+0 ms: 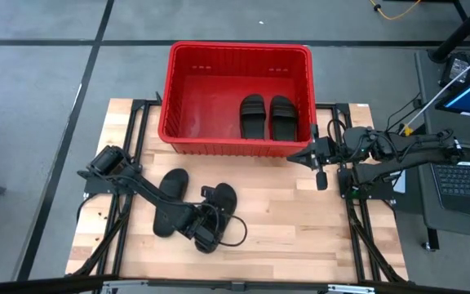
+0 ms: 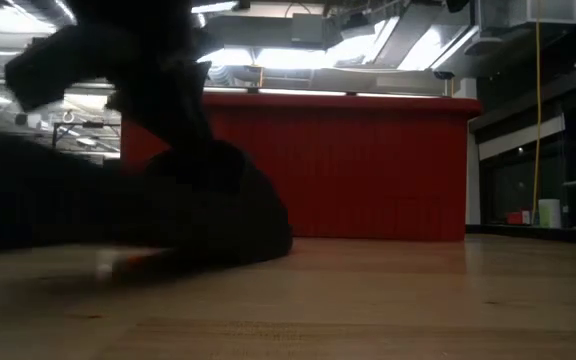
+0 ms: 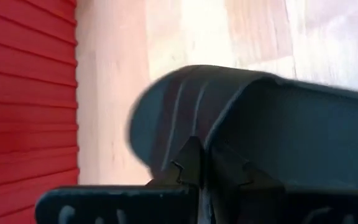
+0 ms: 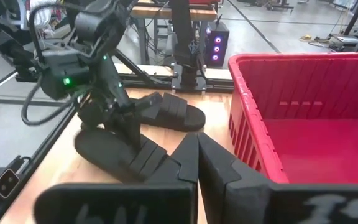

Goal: Pick and place slides into bin
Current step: Put the right black slide into the red bin

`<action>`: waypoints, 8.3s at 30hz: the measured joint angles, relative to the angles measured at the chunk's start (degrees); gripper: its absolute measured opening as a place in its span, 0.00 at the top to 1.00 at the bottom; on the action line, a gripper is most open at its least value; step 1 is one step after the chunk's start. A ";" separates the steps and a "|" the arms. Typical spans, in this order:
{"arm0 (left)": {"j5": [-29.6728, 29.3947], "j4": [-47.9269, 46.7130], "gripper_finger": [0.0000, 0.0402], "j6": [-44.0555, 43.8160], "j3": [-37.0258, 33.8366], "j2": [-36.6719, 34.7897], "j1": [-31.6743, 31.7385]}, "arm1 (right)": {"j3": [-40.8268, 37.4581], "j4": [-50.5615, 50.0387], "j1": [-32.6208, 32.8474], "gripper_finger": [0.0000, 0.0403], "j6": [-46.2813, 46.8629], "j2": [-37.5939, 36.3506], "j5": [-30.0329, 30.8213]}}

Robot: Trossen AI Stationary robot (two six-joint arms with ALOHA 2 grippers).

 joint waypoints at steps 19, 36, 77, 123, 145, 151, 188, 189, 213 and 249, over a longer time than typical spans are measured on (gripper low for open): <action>-14.16 -22.76 0.99 1.51 30.19 -0.77 0.88 | 0.00 -0.10 0.02 0.99 -4.80 -5.15 0.00; -31.08 -24.77 0.99 21.12 48.57 -0.79 11.36 | 0.00 0.42 -0.01 0.99 -7.56 -7.48 0.03; 1.54 -9.65 0.99 61.34 48.44 -1.84 57.28 | 0.00 8.57 -29.93 0.99 -16.59 0.22 -15.56; 2.79 16.12 0.99 57.63 16.98 -9.38 59.61 | 0.01 14.92 -39.28 0.99 -15.11 7.89 -22.81; -1.20 36.29 0.99 62.83 -0.46 -7.78 59.94 | 0.00 19.26 -39.46 0.99 -11.87 7.89 -23.08; -1.08 37.39 0.99 63.63 -0.43 -4.37 60.44 | 0.02 19.26 -39.46 0.99 -11.88 7.89 -23.06; 6.30 43.01 0.99 60.08 -5.05 -1.64 61.81 | 0.02 19.20 -39.46 0.99 -11.88 7.89 -23.02; 6.21 42.99 0.99 60.06 -5.05 -1.64 62.02 | 0.01 19.20 -39.46 0.99 -11.88 7.89 -23.00; 5.19 47.23 0.99 61.63 -5.05 2.73 61.89 | 0.02 19.21 -39.50 0.99 -11.70 7.89 -22.63; 12.13 48.79 0.70 57.09 -5.05 2.34 62.00 | 0.02 18.91 -39.48 0.99 -10.17 7.89 -22.58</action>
